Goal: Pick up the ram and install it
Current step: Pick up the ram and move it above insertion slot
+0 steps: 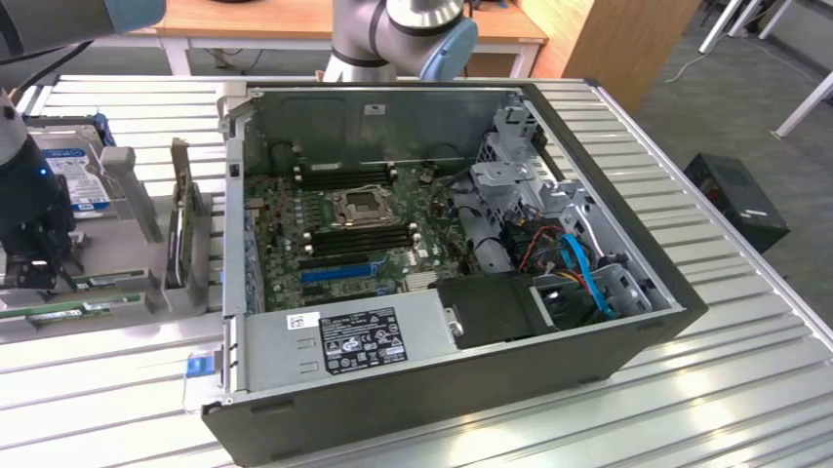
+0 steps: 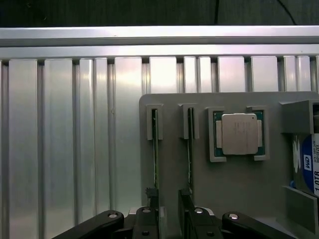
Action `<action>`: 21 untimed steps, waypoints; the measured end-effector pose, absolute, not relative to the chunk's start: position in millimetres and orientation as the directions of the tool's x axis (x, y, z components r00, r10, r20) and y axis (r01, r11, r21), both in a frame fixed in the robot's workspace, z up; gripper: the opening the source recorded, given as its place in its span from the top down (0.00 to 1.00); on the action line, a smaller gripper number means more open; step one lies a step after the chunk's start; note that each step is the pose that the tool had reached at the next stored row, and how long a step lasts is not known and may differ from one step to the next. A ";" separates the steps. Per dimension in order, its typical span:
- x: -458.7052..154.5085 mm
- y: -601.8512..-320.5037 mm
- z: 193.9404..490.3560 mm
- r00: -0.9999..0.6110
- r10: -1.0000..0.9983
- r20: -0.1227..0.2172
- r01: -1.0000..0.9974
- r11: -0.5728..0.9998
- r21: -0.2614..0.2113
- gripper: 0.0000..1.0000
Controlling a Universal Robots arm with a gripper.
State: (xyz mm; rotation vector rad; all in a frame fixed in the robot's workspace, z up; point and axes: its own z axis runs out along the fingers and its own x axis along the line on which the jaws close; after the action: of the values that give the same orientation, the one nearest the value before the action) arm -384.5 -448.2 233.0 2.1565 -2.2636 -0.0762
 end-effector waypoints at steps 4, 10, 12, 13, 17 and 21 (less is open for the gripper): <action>-384.5 -448.3 229.8 -0.049 -0.999 -0.023 -0.998 0.048 0.045 0.70; -384.4 -448.7 229.3 -0.049 -0.999 -0.023 -0.998 0.048 0.045 0.70; -384.4 -450.5 229.4 -0.049 -0.999 -0.023 -0.998 0.048 0.045 0.70; -384.5 -451.5 229.5 -0.049 -0.999 -0.023 -0.998 0.048 0.045 0.70; -384.5 -455.7 229.4 -0.049 -0.999 -0.023 -0.998 0.048 0.045 0.70; -384.5 -457.1 229.5 -0.049 -0.999 -0.023 -0.998 0.048 0.045 0.70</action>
State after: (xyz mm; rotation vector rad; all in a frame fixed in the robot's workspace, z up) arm -384.5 -457.1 229.5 2.1565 -2.2637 -0.0761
